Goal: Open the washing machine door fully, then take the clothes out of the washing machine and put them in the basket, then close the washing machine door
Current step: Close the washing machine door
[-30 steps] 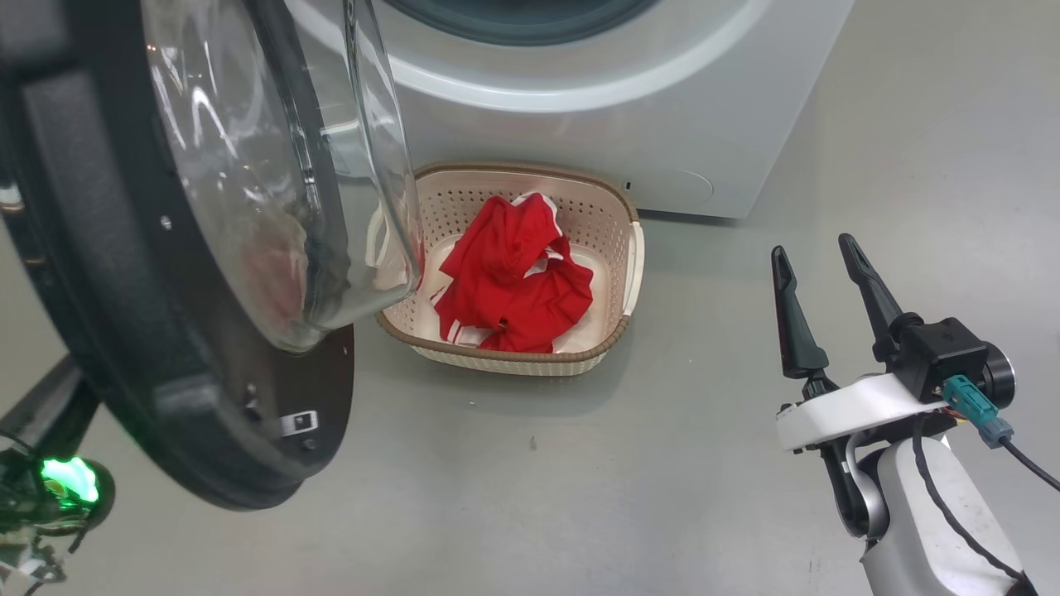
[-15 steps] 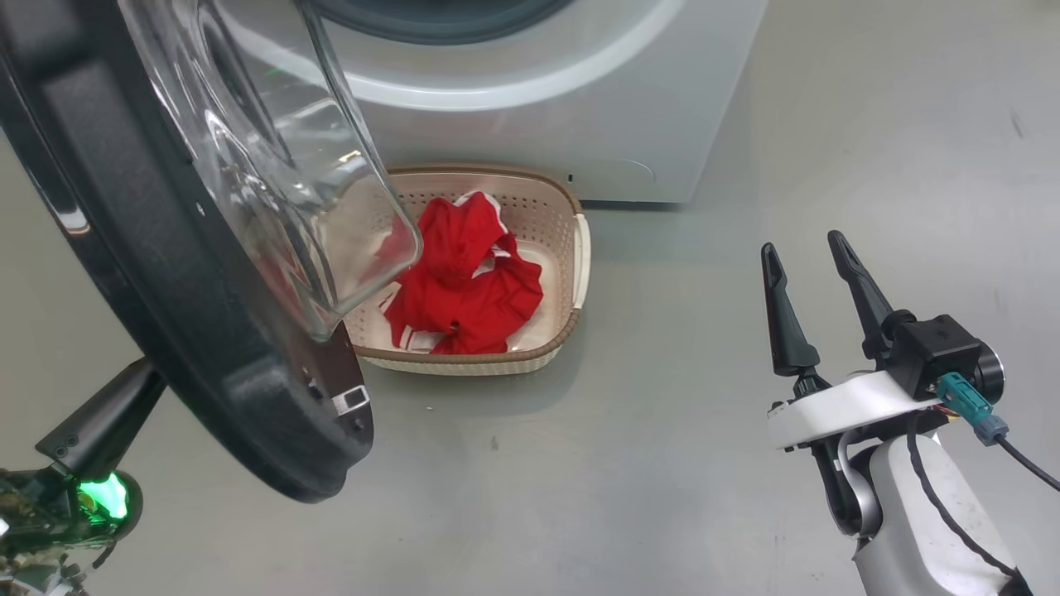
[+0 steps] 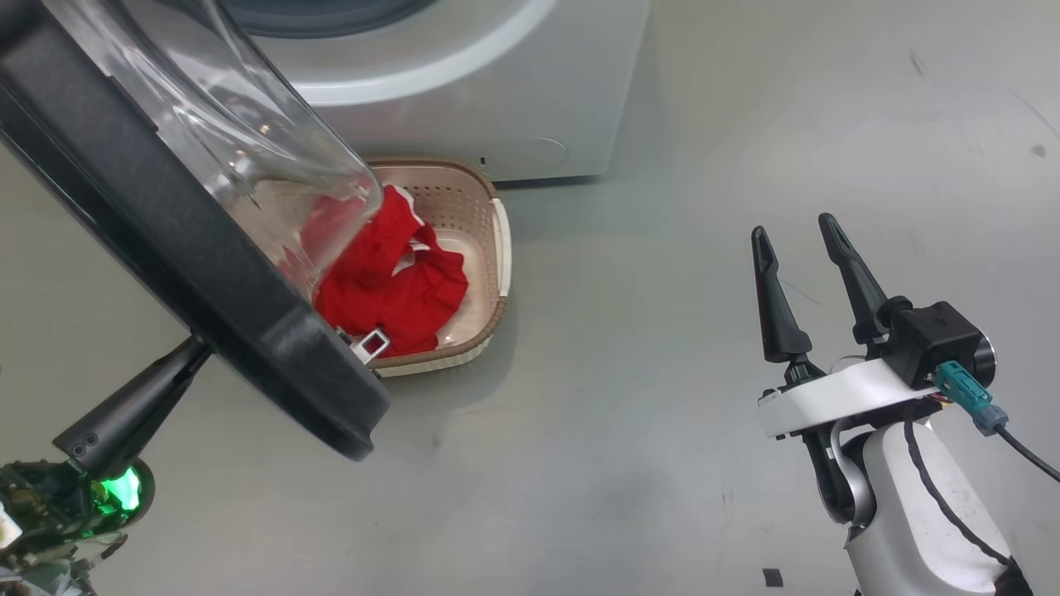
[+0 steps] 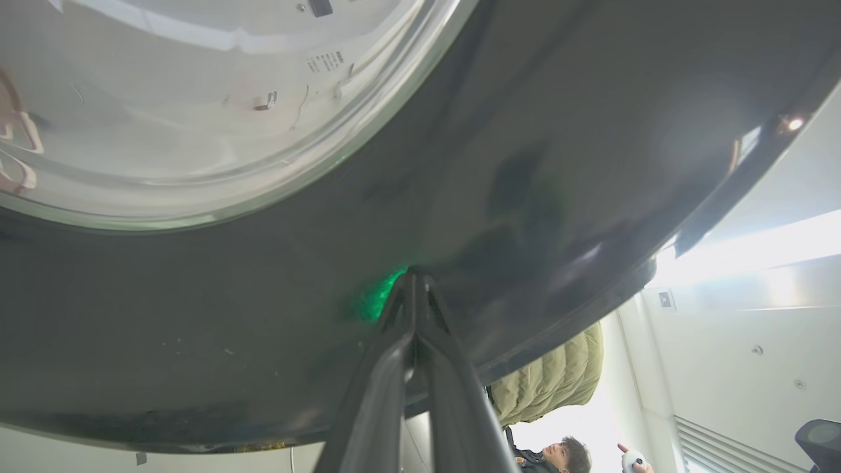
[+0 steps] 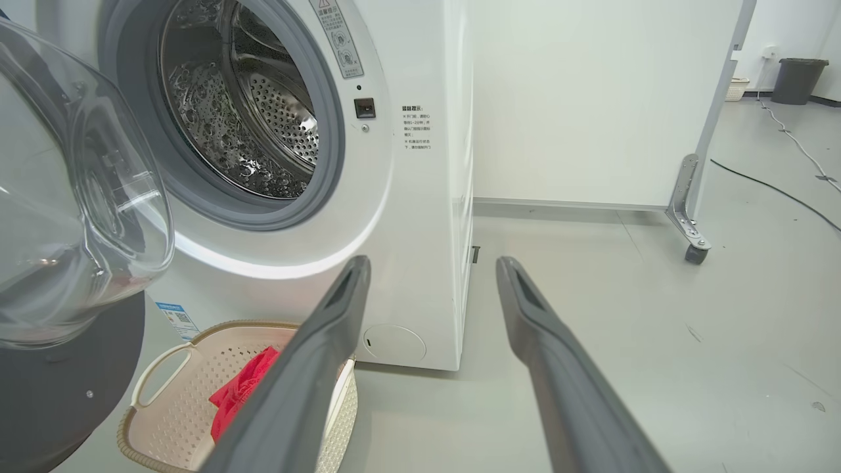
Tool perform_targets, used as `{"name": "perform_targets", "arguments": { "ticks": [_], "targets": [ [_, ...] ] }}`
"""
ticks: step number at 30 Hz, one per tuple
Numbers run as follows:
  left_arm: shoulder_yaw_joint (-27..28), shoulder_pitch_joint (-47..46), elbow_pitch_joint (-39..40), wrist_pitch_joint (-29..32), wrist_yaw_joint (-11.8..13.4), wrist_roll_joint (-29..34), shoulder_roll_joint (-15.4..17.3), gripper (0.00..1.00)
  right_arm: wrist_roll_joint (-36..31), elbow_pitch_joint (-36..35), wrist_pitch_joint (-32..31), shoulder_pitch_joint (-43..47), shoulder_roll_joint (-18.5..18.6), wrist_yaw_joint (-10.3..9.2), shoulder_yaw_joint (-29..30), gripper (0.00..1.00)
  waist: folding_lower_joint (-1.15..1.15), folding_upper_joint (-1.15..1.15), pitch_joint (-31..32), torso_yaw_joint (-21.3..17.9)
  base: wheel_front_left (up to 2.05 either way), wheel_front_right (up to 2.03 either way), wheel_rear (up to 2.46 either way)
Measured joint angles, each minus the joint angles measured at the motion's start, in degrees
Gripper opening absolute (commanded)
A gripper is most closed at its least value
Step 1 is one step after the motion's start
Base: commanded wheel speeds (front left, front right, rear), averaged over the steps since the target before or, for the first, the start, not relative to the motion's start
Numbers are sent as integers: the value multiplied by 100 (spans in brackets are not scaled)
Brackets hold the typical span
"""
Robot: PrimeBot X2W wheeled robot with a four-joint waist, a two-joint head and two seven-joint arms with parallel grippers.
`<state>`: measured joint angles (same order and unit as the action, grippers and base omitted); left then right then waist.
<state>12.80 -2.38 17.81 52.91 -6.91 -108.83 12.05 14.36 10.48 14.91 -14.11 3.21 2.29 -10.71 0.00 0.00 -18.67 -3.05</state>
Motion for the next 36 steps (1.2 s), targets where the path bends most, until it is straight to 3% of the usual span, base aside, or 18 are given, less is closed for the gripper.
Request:
{"name": "perform_targets", "arguments": {
  "ticks": [13,36],
  "targets": [
    [-245,-597,66,75,70,-1,54,0,333,-147,0,-174,-9,-69,-208,100,0,0,-341,-649,0,0,0],
    [-735,-2443,-971,-83,818,102,112,0,731,-285,0,-502,-23,-202,-671,100,0,0,-880,-1382,0,0,0]
  ]
}}
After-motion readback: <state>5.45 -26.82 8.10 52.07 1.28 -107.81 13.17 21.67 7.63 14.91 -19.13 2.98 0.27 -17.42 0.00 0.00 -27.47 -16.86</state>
